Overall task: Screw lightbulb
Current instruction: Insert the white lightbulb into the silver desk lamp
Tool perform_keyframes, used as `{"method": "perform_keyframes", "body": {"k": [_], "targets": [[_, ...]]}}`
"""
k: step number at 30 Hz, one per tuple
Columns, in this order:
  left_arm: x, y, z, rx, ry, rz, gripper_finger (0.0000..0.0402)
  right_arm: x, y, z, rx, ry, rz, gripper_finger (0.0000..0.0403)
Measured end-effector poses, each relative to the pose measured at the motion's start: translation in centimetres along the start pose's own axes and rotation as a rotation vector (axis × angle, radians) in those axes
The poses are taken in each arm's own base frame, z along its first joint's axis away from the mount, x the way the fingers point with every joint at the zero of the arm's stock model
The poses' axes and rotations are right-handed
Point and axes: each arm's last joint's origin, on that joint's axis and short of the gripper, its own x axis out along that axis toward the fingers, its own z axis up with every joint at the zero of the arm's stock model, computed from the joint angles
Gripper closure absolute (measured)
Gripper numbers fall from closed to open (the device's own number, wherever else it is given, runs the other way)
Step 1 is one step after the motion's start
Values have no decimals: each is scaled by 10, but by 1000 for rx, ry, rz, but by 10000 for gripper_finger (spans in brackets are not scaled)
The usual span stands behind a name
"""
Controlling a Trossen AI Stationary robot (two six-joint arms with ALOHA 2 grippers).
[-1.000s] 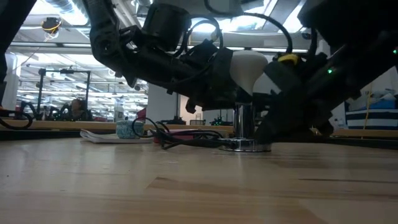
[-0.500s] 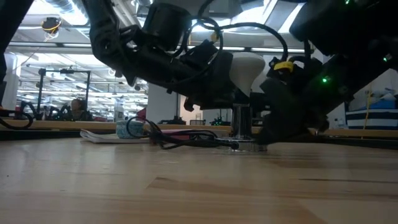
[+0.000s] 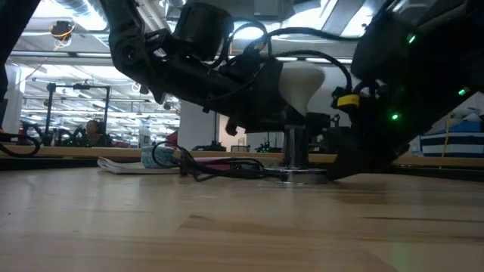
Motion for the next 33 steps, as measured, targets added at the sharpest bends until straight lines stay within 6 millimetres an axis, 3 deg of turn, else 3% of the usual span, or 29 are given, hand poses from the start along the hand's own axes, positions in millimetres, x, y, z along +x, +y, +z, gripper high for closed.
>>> {"method": "perform_keyframes", "body": {"k": [9,17,25,33], "targets": [[-2,-9,-2,-27,12,-60,251,2,-18,11,-48,31,-102,354],[-2,-7,-2,-13,1,-20,251,-18,-21,25,-207,176,81,354],[1,4,1,-22,-12,32,251,-28,-6,32,-147,308,414,354],[2,9,4,-35,-35,48,251,-25,11,23,-124,185,409,354]]}}
